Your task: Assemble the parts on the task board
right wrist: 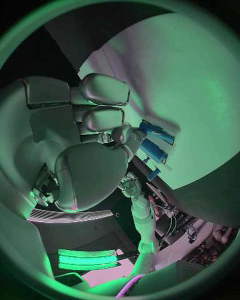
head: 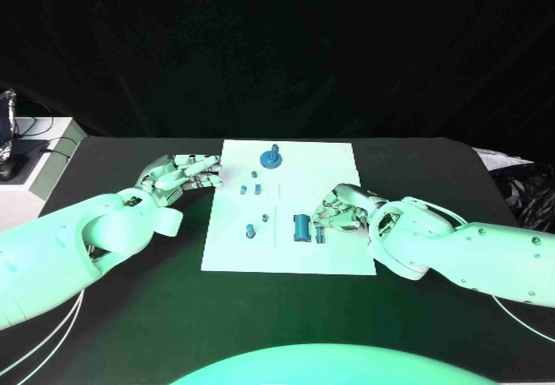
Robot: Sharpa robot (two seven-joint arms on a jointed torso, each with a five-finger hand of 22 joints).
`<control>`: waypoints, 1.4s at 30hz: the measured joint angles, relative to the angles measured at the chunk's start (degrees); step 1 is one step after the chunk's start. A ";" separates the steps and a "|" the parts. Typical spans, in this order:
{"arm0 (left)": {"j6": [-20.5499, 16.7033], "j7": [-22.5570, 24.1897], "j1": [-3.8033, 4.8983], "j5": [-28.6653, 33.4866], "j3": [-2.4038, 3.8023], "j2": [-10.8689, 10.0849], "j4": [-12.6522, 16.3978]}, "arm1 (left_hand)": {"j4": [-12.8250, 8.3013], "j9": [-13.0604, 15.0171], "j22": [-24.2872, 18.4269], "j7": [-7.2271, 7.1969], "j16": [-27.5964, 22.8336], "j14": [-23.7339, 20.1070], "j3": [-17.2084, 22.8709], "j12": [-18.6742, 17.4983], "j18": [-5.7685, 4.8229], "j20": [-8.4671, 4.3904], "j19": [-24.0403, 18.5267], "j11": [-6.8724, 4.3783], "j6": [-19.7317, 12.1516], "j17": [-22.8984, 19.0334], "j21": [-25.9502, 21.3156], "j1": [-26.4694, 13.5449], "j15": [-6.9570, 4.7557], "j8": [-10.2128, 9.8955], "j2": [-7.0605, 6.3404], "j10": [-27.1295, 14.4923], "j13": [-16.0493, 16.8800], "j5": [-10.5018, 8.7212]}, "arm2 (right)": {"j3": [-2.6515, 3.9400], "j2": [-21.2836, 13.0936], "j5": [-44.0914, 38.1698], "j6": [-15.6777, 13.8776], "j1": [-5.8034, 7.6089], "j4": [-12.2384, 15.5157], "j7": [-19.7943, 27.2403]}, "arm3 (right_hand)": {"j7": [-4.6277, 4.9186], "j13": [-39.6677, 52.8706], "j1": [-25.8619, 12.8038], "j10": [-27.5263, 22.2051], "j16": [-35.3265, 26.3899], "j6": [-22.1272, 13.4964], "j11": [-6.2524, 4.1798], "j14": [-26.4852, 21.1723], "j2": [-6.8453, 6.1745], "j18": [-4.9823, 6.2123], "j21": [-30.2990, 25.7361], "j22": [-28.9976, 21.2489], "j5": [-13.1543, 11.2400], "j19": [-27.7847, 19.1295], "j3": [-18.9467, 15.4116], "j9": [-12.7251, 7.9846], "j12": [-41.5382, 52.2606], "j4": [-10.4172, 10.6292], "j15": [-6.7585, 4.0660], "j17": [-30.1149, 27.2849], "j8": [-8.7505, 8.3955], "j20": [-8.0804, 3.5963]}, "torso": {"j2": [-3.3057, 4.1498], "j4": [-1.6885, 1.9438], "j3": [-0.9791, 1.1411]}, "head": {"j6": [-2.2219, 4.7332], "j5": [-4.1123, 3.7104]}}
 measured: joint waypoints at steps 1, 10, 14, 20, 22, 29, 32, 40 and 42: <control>0.00 0.00 -0.04 0.00 0.00 0.00 -0.01 | 0.00 0.00 0.00 0.00 0.00 0.00 0.00 0.00 -0.01 0.00 0.00 0.00 0.00 0.00 0.00 0.00 0.00 0.00 0.00 0.00 0.00 0.00 | -0.06 -0.02 0.00 -0.01 -0.18 -0.36 0.05 | 0.08 0.00 0.27 0.02 0.00 -0.08 0.02 0.00 0.27 -0.01 0.00 0.00 -0.12 0.00 0.37 0.01 0.00 -0.37 0.01 0.07 0.00 0.00 | 0.01 -0.01 0.02 | -0.02 0.03; 0.03 -0.01 -0.39 -0.01 0.00 -0.04 -0.02 | 0.00 0.00 -0.18 0.00 0.00 0.00 0.00 0.00 0.00 0.00 0.00 0.00 0.00 0.00 -0.22 0.00 0.00 0.00 0.00 0.00 0.00 0.00 | -0.11 0.02 0.08 -1.95 -0.57 -0.77 1.54 | 0.00 0.07 0.27 0.26 0.00 -0.17 -0.17 0.00 0.27 0.00 0.19 -0.01 -0.23 0.01 0.73 0.11 0.00 -0.74 0.01 0.16 -0.02 -0.01 | 0.01 -0.02 0.05 | 0.04 0.13; 0.04 -0.01 -0.47 -0.01 0.00 -0.05 -0.01 | 0.00 0.00 -0.18 0.00 0.00 0.00 0.00 0.00 0.00 0.00 0.00 0.00 0.00 0.00 -0.22 0.00 0.00 0.00 0.00 0.00 0.00 0.00 | -0.20 -0.15 0.51 -3.73 -0.72 -0.81 2.43 | 0.00 0.07 0.27 0.28 0.00 -0.17 -0.16 0.00 0.27 -0.01 0.19 -0.01 -0.22 0.08 0.67 0.11 0.00 -0.84 0.01 0.16 -0.03 -0.07 | 0.02 -0.02 0.02 | 0.10 0.14; 0.05 -0.01 -0.52 -0.01 0.00 -0.07 0.00 | 0.00 0.00 -0.18 0.00 0.00 0.00 0.00 0.00 0.00 0.00 0.00 0.00 0.00 -0.04 -0.22 0.00 0.00 0.00 0.00 0.00 0.00 0.00 | -0.18 -0.34 1.61 -6.74 -0.73 -0.60 4.34 | 0.00 0.06 0.27 0.34 0.00 -0.18 -0.10 0.01 0.27 -0.02 0.19 -0.01 -0.22 0.08 0.18 -0.10 -0.01 -1.09 0.02 0.23 -0.03 -0.07 | 0.01 -0.02 -0.04 | 0.13 0.15; 0.06 -0.02 -0.53 -0.01 0.00 -0.07 0.00 | 0.00 0.00 -0.18 0.00 0.00 0.00 0.00 0.00 0.00 0.00 0.00 0.00 0.00 -0.04 -0.22 0.00 0.00 0.00 0.00 0.00 0.00 0.00 | -0.17 -0.44 2.01 -7.64 -0.73 -0.48 4.92 | 0.18 0.06 0.27 0.34 0.00 -0.36 -0.10 0.01 0.27 -0.02 0.19 -0.02 -0.17 0.08 0.01 -0.28 -0.05 -0.94 0.02 0.23 -0.03 -0.07 | 0.01 -0.02 -0.05 | 0.15 0.15; 0.07 -0.02 -0.56 -0.01 0.00 -0.09 0.01 | 0.00 0.00 -0.18 0.00 0.00 0.00 0.00 0.00 0.00 0.00 0.00 0.00 0.00 -0.04 -0.22 0.00 0.00 0.00 0.00 0.00 0.00 0.00 | -0.05 -1.37 5.26 -11.68 -0.75 -0.10 7.85 | 1.42 0.05 -0.37 -0.27 -0.44 -1.61 0.54 0.02 -0.37 -0.01 -0.52 -0.02 4.67 0.07 -1.61 -1.53 -0.50 -0.21 0.03 -0.26 -0.89 -0.07 | -0.02 -0.02 -0.12 | 0.25 0.19; 0.08 -0.02 -0.58 -0.01 0.00 -0.06 -0.01 | 0.00 0.00 -0.39 0.00 0.00 -0.18 0.00 0.00 0.00 0.00 0.00 0.00 0.00 -0.07 -0.22 0.00 0.17 0.00 0.00 0.00 0.00 0.00 | 0.17 -1.92 8.85 -13.77 -0.72 -0.48 10.08 | 1.77 -0.04 -0.80 -0.61 -0.89 -2.58 0.82 0.00 -1.45 -0.02 -1.41 -0.02 6.94 0.07 -4.24 -2.84 -0.56 0.40 0.43 -0.79 -0.87 -0.07 | -0.05 -0.02 -0.13 | 0.44 0.12; -0.05 0.70 -0.59 0.17 0.00 0.57 -0.96 | -0.02 0.00 -1.73 -0.20 -4.06 -0.89 0.01 0.00 0.00 0.97 -0.97 0.00 -0.20 -1.76 -1.67 0.00 0.27 0.00 0.00 0.00 0.00 0.00 | 0.51 -2.29 25.60 -16.20 0.99 -4.71 19.98 | 2.04 -9.58 -0.28 -6.80 -15.78 -3.86 1.63 -4.14 -2.60 2.28 -28.18 -0.84 9.13 -2.91 -8.54 -4.52 -13.98 0.15 1.23 -13.36 -0.87 1.34 | -0.38 -0.35 -0.36 | 1.66 -0.38; -0.22 1.15 -0.60 0.24 0.00 1.03 -1.51 | -0.09 0.00 -2.53 -0.36 -6.59 -0.99 0.40 0.00 0.00 1.54 -1.57 0.00 -0.04 -2.63 -2.53 0.00 0.43 0.00 0.00 0.00 0.00 0.00 | 0.59 -1.84 30.86 -16.12 1.50 -6.76 22.87 | 2.23 -13.33 0.29 -8.18 -20.25 -4.27 1.89 -5.37 -2.17 2.72 -39.71 -5.03 9.13 -5.35 -8.92 -4.55 -16.80 -0.23 1.67 -16.24 -0.88 1.72 | -0.58 -0.49 -0.47 | 2.01 -0.43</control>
